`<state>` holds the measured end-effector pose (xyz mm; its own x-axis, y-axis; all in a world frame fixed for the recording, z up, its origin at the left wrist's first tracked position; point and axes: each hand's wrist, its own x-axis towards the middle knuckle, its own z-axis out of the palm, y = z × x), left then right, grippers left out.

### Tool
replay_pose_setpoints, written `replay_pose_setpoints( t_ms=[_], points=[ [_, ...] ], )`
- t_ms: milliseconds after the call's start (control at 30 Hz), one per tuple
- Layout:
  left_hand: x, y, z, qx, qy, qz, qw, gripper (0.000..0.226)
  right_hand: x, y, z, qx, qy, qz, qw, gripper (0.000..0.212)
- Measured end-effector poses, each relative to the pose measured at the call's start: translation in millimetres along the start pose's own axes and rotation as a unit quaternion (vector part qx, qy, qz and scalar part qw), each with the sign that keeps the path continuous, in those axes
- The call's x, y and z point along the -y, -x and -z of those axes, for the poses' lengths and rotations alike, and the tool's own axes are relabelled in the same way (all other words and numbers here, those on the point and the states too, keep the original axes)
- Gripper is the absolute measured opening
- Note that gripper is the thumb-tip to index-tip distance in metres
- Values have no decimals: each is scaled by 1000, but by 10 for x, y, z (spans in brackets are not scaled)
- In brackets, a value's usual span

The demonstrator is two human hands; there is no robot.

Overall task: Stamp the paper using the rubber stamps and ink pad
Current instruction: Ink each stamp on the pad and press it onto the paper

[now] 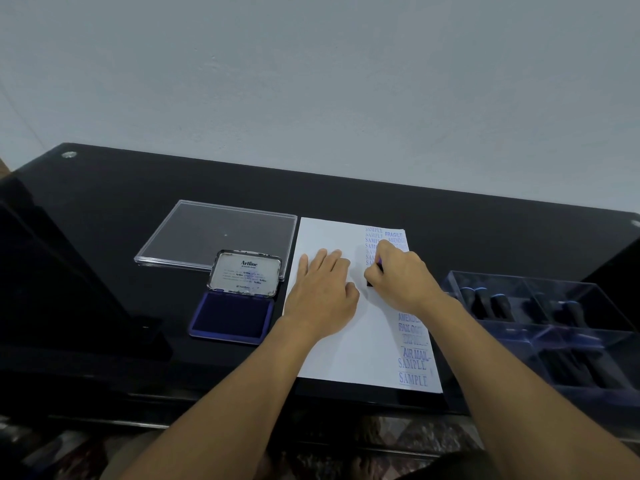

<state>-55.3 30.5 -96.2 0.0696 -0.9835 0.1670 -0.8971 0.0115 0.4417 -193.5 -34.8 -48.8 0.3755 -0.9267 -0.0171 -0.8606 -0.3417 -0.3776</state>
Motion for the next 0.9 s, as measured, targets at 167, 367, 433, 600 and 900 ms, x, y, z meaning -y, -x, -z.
replay_pose_setpoints(
  t_ms=[167, 367, 433, 600, 900],
  points=[
    [-6, 2, -2, -2, -4, 1, 1000, 45, -3, 7, -17, 0, 2, 2, 1000, 23],
    [0, -4, -8, 4, -4, 4, 1000, 46, 7, 26, -21, -2, 7, 5, 1000, 23],
    [2, -6, -10, 6, -3, 4, 1000, 47, 15, 39, -11, -2, 6, 6, 1000, 25],
    [16, -2, -20, 4, -2, 0, 1000, 46, 31, 48, -5, -7, 4, 3, 1000, 27],
    [26, -7, -33, 3, -7, -1, 1000, 46, 14, 39, -26, -13, 5, -4, 1000, 25]
  ],
)
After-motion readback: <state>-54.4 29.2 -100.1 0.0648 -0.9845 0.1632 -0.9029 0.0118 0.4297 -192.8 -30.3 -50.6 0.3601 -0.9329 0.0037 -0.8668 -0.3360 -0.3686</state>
